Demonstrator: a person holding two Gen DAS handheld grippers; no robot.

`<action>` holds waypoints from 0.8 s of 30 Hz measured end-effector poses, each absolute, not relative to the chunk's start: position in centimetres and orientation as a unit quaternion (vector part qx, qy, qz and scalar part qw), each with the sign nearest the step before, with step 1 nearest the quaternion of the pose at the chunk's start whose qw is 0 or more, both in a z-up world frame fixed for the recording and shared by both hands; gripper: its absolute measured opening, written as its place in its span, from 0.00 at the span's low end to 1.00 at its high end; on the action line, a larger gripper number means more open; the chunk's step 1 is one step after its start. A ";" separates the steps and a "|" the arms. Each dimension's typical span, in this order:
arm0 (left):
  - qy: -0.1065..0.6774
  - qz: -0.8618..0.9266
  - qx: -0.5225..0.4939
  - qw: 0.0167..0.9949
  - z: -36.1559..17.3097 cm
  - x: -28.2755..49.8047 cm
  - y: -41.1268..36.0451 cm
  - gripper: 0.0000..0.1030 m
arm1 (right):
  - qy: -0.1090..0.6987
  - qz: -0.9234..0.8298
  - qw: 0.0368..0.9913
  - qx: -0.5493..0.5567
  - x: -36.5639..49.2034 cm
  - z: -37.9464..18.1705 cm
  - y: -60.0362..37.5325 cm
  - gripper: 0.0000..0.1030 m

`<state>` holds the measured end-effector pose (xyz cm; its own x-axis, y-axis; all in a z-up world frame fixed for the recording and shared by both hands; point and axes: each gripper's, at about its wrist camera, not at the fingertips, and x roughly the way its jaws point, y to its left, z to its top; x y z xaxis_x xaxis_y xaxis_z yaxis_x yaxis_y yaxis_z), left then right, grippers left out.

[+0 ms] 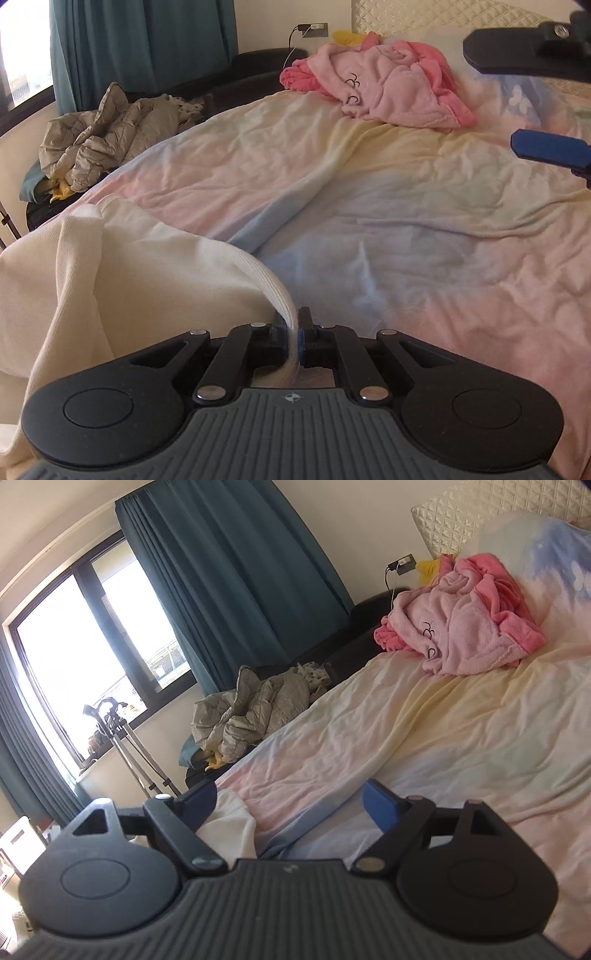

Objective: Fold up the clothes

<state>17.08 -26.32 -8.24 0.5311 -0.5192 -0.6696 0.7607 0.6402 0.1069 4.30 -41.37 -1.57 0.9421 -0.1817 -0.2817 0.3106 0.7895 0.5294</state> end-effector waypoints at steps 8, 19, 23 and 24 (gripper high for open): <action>0.293 -0.329 0.111 0.891 -4.4 13.3 -18.9 0.73 | 0.115 -0.115 0.939 0.302 5.0 -1.9 -41.5 0.84; 0.251 -0.128 0.021 0.959 -0.9 6.9 -2.3 0.81 | 0.202 0.058 0.919 0.333 10.3 -2.2 -37.0 0.83; 0.256 -0.101 -0.012 0.961 -1.3 7.9 -0.3 0.84 | 0.221 0.096 0.926 0.292 12.3 -1.8 -33.5 0.82; 0.258 -0.096 -0.021 0.961 -1.5 8.3 0.2 0.84 | 0.221 0.084 0.933 0.269 12.7 -1.7 -32.8 0.81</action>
